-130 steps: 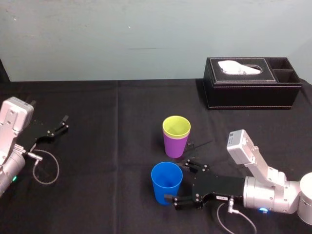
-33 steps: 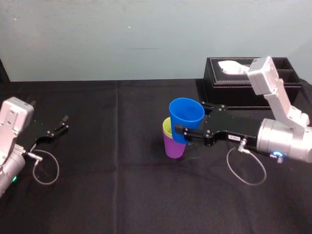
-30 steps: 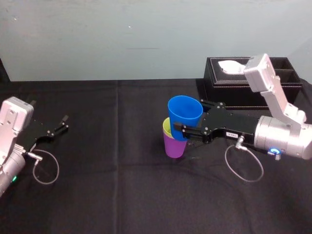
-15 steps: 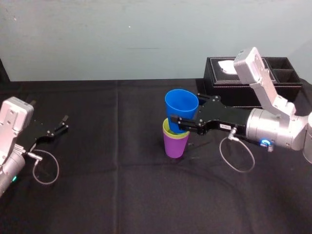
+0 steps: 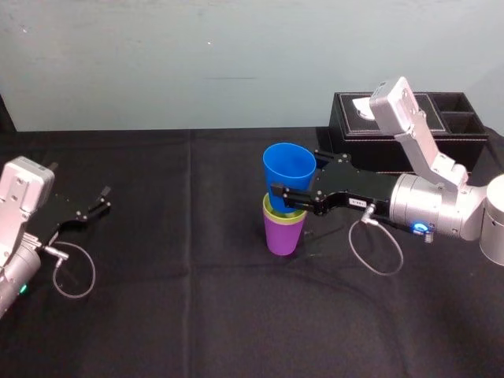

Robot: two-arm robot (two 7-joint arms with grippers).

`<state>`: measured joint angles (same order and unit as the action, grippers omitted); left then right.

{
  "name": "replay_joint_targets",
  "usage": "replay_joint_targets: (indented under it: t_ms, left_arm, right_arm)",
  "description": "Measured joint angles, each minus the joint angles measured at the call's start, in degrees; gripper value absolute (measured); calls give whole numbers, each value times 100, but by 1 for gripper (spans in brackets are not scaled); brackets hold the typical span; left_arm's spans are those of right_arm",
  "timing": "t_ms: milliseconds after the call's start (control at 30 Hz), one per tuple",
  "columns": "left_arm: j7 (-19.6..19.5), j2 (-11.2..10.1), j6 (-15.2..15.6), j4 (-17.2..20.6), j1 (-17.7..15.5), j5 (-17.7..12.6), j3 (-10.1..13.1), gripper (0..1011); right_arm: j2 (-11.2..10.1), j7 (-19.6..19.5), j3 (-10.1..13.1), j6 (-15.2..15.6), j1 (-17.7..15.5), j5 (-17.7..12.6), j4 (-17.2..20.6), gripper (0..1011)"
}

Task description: Stack the three plastic cups sequentially using one hand.

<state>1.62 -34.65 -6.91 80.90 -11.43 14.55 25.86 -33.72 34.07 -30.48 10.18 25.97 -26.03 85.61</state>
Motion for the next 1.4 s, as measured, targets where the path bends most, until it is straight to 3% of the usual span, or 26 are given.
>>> replay_joint_targets:
  t_ms: [1400]
  left_arm:
    - [0,0,0,0,0,0,0,1010]
  right_arm:
    - [235,71,-75,-100,128,193,-478,718]
